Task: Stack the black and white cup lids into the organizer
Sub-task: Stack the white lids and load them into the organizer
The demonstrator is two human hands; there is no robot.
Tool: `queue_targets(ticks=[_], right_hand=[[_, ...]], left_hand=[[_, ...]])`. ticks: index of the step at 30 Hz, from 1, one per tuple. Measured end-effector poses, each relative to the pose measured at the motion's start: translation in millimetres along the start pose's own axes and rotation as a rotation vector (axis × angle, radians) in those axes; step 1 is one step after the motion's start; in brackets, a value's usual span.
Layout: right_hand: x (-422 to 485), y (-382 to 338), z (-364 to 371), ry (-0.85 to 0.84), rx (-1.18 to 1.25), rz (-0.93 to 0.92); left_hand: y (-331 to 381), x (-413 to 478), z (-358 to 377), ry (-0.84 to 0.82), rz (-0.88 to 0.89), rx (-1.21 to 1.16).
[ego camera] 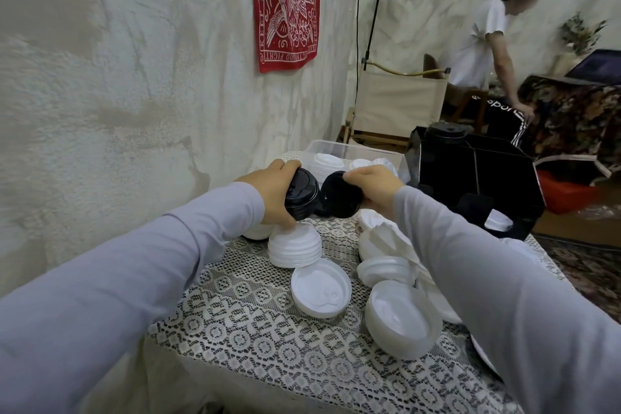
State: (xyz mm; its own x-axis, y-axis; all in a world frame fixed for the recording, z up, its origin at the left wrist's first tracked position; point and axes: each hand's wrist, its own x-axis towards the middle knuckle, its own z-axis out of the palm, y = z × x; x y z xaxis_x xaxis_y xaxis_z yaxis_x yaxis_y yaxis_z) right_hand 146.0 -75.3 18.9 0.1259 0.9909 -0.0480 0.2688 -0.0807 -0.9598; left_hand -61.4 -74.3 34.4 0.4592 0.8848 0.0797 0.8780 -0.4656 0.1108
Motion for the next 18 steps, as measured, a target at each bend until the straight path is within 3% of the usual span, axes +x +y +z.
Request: queue_targets(ticks=[3,18], right_hand=[[-6.5,-4.1,-5.7,-0.039,0.266,0.122],[-23.2,-8.5,7.5,-0.199,0.387,0.22]], left_hand=[[4.9,-2.1,-3.9,0.023,0.026,-0.022],[49.2,-8.7,-14.5,0.108,0.224,0.008]])
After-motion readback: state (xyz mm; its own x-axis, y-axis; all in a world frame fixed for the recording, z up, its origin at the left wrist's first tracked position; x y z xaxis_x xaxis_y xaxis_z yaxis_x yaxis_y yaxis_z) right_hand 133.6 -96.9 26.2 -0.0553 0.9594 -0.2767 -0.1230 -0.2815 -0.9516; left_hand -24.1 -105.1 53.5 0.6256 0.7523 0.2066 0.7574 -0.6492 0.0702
